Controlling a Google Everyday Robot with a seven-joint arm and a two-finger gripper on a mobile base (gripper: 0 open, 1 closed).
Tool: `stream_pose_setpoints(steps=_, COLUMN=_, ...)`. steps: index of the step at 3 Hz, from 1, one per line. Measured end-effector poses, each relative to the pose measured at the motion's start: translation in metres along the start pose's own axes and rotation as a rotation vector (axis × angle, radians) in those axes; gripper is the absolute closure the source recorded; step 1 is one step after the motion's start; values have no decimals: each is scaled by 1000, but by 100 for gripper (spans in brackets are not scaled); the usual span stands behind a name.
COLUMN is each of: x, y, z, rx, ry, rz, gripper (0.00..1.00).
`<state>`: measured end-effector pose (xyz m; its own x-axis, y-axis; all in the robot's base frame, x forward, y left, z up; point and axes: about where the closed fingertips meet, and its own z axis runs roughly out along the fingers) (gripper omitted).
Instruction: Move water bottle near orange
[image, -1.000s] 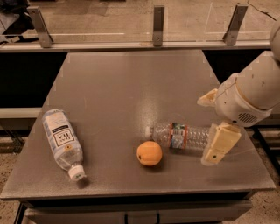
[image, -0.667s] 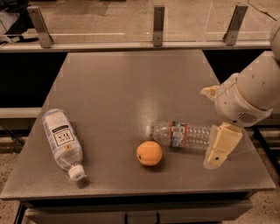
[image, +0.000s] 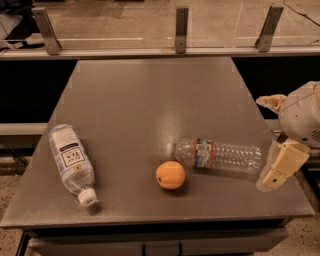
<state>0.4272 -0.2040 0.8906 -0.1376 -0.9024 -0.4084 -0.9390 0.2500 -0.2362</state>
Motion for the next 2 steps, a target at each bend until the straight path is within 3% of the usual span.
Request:
stream_pose_setpoints(steps=1, x=47, y=-6, z=-17, rx=50, ry=-62, rz=138, gripper=0)
stream_pose_setpoints(steps=2, x=52, y=-5, z=-19, rx=53, ry=-71, rz=157, gripper=0)
